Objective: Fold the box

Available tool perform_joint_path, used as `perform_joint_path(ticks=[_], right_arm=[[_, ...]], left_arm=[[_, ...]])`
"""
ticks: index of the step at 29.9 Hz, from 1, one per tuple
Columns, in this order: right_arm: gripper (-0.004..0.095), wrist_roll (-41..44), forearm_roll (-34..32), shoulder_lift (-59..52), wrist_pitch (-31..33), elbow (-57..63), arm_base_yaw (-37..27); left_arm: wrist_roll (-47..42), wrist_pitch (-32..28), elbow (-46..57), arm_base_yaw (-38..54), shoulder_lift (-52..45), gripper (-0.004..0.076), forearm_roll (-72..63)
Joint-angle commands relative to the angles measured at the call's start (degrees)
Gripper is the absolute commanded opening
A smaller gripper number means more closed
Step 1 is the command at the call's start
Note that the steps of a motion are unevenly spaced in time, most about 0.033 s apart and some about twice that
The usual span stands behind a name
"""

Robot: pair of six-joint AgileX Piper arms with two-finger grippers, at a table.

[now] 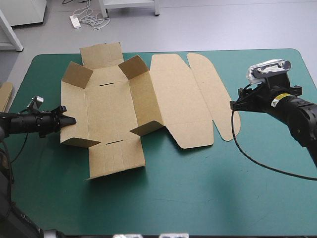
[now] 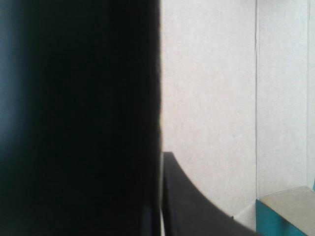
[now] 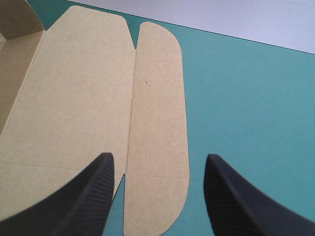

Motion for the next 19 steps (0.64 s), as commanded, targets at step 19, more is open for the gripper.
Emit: perform_joint_path(ticks=[19], right_arm=[[0.0509, 4.51, -13.21, -1.12, -2.62, -2.13, -0.36]], left_arm=[[8.3, 8.05, -21.92, -19.31, -2.6, -0.0009, 16.88]])
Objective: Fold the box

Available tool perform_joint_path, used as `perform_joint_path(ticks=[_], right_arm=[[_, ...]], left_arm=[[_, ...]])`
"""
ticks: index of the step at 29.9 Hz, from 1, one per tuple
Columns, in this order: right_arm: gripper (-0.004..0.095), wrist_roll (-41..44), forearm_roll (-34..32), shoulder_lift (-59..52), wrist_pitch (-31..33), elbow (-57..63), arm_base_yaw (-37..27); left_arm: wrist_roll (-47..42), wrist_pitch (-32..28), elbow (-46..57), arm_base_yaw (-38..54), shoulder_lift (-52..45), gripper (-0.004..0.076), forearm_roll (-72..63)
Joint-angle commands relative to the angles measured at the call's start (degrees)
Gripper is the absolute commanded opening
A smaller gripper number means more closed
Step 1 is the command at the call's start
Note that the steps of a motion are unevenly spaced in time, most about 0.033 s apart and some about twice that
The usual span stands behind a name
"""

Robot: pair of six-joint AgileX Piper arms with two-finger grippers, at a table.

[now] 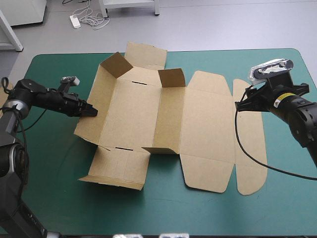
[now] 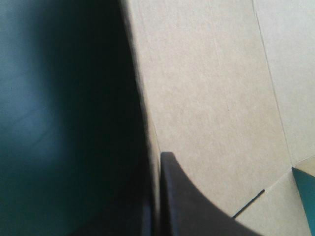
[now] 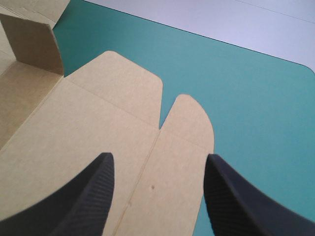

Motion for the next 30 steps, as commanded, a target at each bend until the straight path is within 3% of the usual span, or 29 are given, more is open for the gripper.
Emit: perform_joint_path(ticks=[1, 5, 10, 19, 27, 30], right_arm=[[0.0509, 2.89, -4.7, -1.12, -2.94, -2.13, -0.36], [0.0509, 3.21, -4.82, -1.12, -2.71, -2.13, -0.36], [0.0509, 3.21, -4.58, -1.12, -1.92, -2.13, -0.36], [0.0509, 3.31, -4.46, -1.12, -1.11, -2.13, -0.36], [0.0509, 11.67, -3.94, -0.97, -4.97, -2.77, -3.39], [0.0509, 10.5, -1.33, 0.5, -2.58, -6.66, -7.37]], left_arm=[[1.6, -0.35, -7.0, -3.56, -2.87, -0.0009, 2.05], [4.49, -3.22, -12.5, -7.3, -2.87, -0.0009, 7.83], [15.02, -5.42, -16.82, -13.45, -2.75, -0.0008, 16.06], [35.53, -18.61, -17.2, -24.81, -2.75, 0.0001, 18.37], [32.23, -33.25, -20.69, -33.93, -2.75, 0.0, 31.34], [32.48, -36.29, -23.26, -36.12, -2.75, 0.0, 35.1]])
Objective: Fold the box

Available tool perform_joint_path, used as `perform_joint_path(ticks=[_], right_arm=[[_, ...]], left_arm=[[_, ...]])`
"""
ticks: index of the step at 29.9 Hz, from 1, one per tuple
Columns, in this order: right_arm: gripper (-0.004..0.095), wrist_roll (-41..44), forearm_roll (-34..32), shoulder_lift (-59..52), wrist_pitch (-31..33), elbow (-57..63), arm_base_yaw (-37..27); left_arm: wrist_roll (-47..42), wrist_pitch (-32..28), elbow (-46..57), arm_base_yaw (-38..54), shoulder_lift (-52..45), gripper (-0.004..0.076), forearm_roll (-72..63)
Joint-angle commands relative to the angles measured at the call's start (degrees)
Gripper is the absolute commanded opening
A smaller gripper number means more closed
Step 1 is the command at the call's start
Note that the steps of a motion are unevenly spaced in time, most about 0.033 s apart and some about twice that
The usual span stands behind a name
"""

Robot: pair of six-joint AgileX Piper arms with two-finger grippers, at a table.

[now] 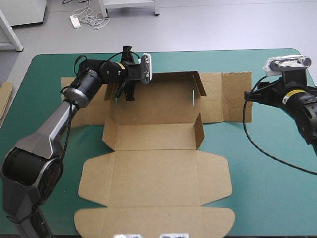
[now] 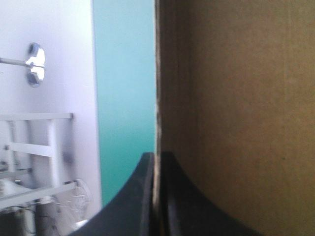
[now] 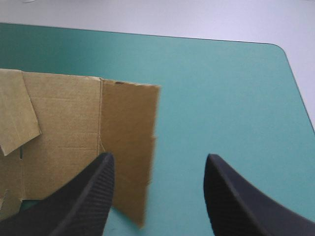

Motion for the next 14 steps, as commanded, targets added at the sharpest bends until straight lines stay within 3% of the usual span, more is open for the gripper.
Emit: perform_joint_path(ticks=[1, 5, 8, 11, 14], right_arm=[[0.0509, -1.66, 2.82, 0.81, -1.03, -6.52, -4.57], [0.0508, -10.21, 13.53, 5.17, 5.54, -12.73, -10.16], [0.049, -14.87, 19.74, 8.27, 6.76, -16.5, -13.86], [0.0473, -17.25, 21.86, 11.36, 8.57, -20.96, -16.4], [0.047, -17.55, 22.0, 15.16, 11.19, -25.35, -17.26]], left_arm=[[-0.67, -7.74, -5.05, -2.53, -2.95, 0.0, 3.41], [-4.13, -5.22, -5.32, -3.44, -3.61, -0.0008, 3.83], [-11.75, -4.82, -5.32, -4.5, -3.91, -0.0009, 9.83], [-17.71, -5.32, -2.57, -5.98, -5.37, -0.0009, 14.69], [-20.05, -9.96, 3.35, -7.99, -8.25, -0.0009, 17.24]])
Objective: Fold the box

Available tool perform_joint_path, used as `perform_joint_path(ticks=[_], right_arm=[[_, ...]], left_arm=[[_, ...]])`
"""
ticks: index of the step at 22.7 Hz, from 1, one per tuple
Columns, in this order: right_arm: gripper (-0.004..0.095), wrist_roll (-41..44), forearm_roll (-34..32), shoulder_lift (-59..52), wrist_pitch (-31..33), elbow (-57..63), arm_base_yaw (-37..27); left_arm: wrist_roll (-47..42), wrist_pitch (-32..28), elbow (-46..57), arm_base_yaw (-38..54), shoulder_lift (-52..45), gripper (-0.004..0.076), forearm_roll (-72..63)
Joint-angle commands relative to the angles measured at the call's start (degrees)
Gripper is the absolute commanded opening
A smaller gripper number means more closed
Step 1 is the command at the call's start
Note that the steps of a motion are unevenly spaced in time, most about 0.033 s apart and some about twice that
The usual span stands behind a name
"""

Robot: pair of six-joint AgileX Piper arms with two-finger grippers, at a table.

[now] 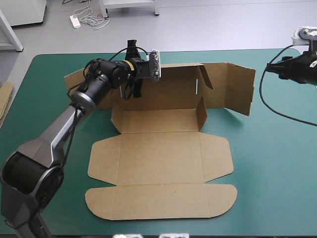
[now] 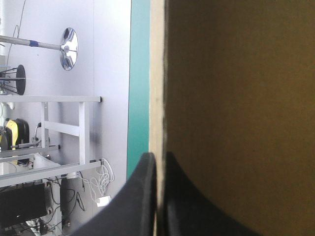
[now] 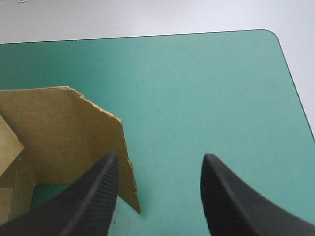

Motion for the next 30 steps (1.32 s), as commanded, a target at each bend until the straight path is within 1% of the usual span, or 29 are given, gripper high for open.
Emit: perform_joint_path(ticks=[1, 2, 3, 5, 8, 9, 10, 11, 13, 15, 17, 18, 19, 21, 24, 26, 30], right_arm=[[0.047, -1.61, 1.93, 2.42, -0.06, -6.77, -1.05], [0.047, -2.0, 2.52, 3.49, 0.81, -8.03, -1.05], [0.0469, -2.97, 5.08, 6.29, 2.18, -11.27, -1.05], [0.0468, -2.97, 8.42, 10.6, 2.52, -16.31, -1.28], [0.0468, -2.86, 11.68, 15.95, 4.89, -22.9, -1.39], [0.0468, -2.86, 12.34, 17.54, 6.2, -24.88, -1.39], [0.0468, -2.46, 14.06, 21.62, 9.01, -29.9, -1.39], [0.0468, -2.46, 16.22, 25.61, 11.29, -34.62, -1.39], [0.0466, -2.46, 19.33, 30.35, 13.56, -39.76, -1.39], [0.0465, -2.46, 19.35, 35.83, 16.26, -45.65, -0.45], [0.0444, -2.46, 19.58, 38.4, 16.0, -46.93, -0.15], [0.0434, -2.46, 19.58, 39.13, 14.85, -47.03, 0.44], [0.0426, -3.09, 19.74, 40.11, 14.44, -47.06, 0.87], [0.0425, -3.8, 19.22, 41.07, 15.56, -47.06, 2.02], [0.0425, -4.02, 15.98, 42.05, 17.05, -47.06, 4.83], [0.0425, -3.92, 10.99, 41.93, 17.61, -46.79, 6.8], [0.0425, -3.45, 12.15, 41.71, 20.73, -46.79, 6.83]], left_arm=[[-5.81, -8.55, 5.02, -2.9, -7.16, -0.0009, 4.02], [-7.05, -9.63, 7.4, -3.67, -8.07, -0.0009, 5.37], [-9.29, -11.95, 11.12, -4.78, -10.16, -0.0009, 8.15], [-10.96, -12.76, 14.48, -5.9, -12.06, -0.0009, 8.9], [-12.12, -13.02, 16.43, -6.82, -13.51, -0.0009, 8.9], [-12.52, -13.02, 16.81, -7.11, -13.81, -0.0009, 8.9], [-14.78, -12.76, 17.71, -8.21, -14.28, -0.0009, 10.31], [-17.69, -12.62, 19.04, -9.48, -14.62, -0.0009, 14.75], [-22.02, -11.76, 19.64, -10.95, -14.63, -0.0009, 21.12], [-22.79, -10.25, 19.9, -11.45, -14.63, -0.0009, 23.8], [-22.79, -9.22, 19.9, -11.45, -14.63, -0.0009, 23.68], [-22.79, -8.56, 19.9, -11.45, -14.63, -0.0009, 23.16], [-22.79, -6.89, 19.9, -11.54, -14.63, -0.0009, 22.83], [-22.79, -4.94, 19.9, -12.06, -14.63, -0.0009, 22.83], [-25.75, -4.94, 19.9, -13.32, -14.63, -0.0009, 24.01], [-28.91, -6.27, 19.9, -13.79, -14.42, -0.0009, 25.29], [-29.79, -4.26, 19.9, -13.79, -14.42, -0.0009, 25.17]])
